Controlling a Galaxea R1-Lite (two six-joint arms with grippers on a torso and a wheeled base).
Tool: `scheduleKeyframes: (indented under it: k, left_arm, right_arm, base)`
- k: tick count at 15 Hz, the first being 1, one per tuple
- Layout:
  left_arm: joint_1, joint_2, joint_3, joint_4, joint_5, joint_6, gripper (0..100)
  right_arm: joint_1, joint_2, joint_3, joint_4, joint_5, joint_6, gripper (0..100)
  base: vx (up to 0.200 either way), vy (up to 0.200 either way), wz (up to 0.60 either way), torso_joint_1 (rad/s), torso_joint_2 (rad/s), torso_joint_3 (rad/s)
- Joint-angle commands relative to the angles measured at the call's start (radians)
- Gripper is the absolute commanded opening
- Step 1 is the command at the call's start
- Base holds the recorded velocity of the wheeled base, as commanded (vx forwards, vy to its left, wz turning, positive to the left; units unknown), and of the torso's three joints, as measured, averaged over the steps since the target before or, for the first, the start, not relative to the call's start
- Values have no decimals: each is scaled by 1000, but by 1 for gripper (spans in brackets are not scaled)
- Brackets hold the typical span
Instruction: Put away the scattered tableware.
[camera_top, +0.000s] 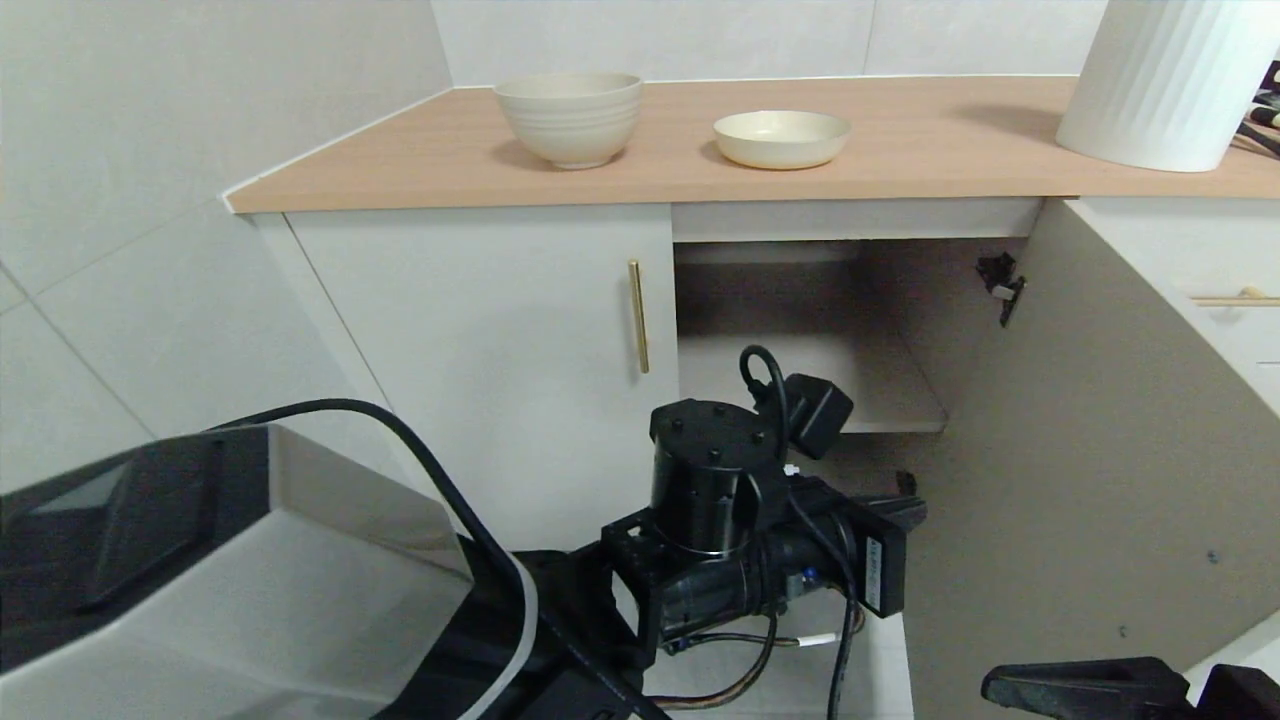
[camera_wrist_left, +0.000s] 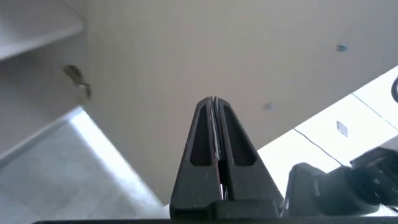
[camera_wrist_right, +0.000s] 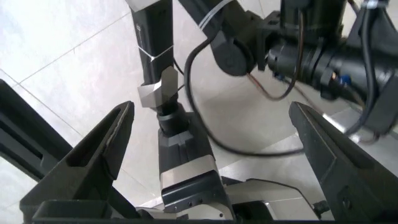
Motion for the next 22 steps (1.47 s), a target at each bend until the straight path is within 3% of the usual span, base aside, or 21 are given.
scheduleKeyframes:
  k: [1, 3, 4, 5, 6, 7, 9, 10, 12, 14, 17, 19, 20, 22]
  left_arm:
    - [33, -51, 20, -2, 1, -1, 0]
    - [90, -108, 86, 0, 1, 21, 0]
    - [136, -127, 143, -2, 4, 64, 0]
    - [152, -133, 161, -2, 12, 84, 0]
    - [214, -165, 236, -2, 109, 164, 0]
    - [247, -185, 268, -2, 195, 191, 0]
    - [293, -240, 324, -2, 304, 194, 0]
    - [323, -280, 354, -2, 311, 194, 0]
    - [386, -372, 417, 6, 305, 193, 0]
    - [432, -461, 488, 9, 305, 194, 0]
    - [511, -610, 552, 72, 304, 194, 0]
    - [560, -703, 546, 167, 270, 194, 0]
    - [581, -808, 509, 313, 207, 194, 0]
    - [598, -907, 460, 492, 149, 191, 0]
  right_arm:
    - [0, 15, 2, 1, -1, 1, 100]
    - [-21, 79, -11, 55, -12, 1, 100]
    - [-92, 137, -23, 79, -32, -1, 100]
    - [-112, 157, -28, 81, -37, -1, 100]
    - [-136, 233, -55, 76, -70, -2, 100]
    - [-136, 277, -84, 78, -112, -2, 100]
    - [-136, 388, -167, 78, -192, -44, 100]
    - [-136, 463, -218, 76, -270, -90, 100]
    - [-136, 578, -350, 78, -397, -137, 100]
    - [-165, 608, -460, 101, -426, -139, 100]
    - [-262, 536, -644, 394, -429, -164, 100]
    - [-288, 492, -741, 566, -429, -164, 100]
    - [-308, 426, -752, 638, -423, -151, 100]
    - [-314, 389, -718, 674, -436, -144, 100]
  base:
    - [0, 0, 0, 0, 0, 0]
    - [0, 0, 0, 0, 0, 0]
    - [0, 0, 0, 0, 0, 0]
    - [0, 0, 0, 0, 0, 0]
    - [0, 0, 0, 0, 0, 0]
    - [0, 0, 0, 0, 0, 0]
    - [0, 0, 0, 0, 0, 0]
    - [0, 0, 0, 0, 0, 0]
    - [0, 0, 0, 0, 0, 0]
    - [0, 0, 0, 0, 0, 0]
    - [0, 0, 0, 0, 0, 0]
    - [0, 0, 0, 0, 0, 0]
    - [0, 0, 0, 0, 0, 0]
    - [0, 0, 0, 0, 0, 0]
